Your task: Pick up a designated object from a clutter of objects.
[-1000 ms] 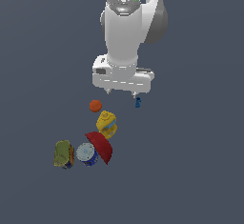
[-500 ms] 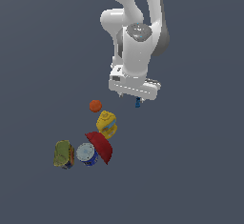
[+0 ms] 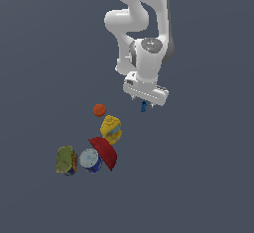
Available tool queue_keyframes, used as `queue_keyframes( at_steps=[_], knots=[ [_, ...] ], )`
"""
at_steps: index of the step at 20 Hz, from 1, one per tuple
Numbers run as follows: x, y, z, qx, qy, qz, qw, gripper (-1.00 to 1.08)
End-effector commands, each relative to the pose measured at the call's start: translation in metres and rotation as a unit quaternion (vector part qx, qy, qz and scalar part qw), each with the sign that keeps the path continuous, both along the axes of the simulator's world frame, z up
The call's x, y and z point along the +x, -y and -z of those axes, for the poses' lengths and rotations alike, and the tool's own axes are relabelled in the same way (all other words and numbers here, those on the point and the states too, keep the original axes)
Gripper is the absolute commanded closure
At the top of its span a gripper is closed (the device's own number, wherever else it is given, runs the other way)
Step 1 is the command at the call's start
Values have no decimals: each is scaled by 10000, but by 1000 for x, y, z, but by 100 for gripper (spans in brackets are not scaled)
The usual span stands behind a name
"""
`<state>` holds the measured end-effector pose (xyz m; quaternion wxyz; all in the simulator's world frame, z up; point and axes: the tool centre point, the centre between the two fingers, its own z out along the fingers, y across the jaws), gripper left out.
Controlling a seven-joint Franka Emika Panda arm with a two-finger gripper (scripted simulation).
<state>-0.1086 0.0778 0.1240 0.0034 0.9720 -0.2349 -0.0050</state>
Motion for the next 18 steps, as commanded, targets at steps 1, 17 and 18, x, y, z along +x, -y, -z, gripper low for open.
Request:
queue_keyframes(
  at_steps=[1,17,18],
  knots=[
    [-12,-6,10,6,21,179,9998,-92],
    [-39,-16,31,16,53,550,9985,-92],
    [-39,-16,32,16,53,550,9985,-92]
  ],
)
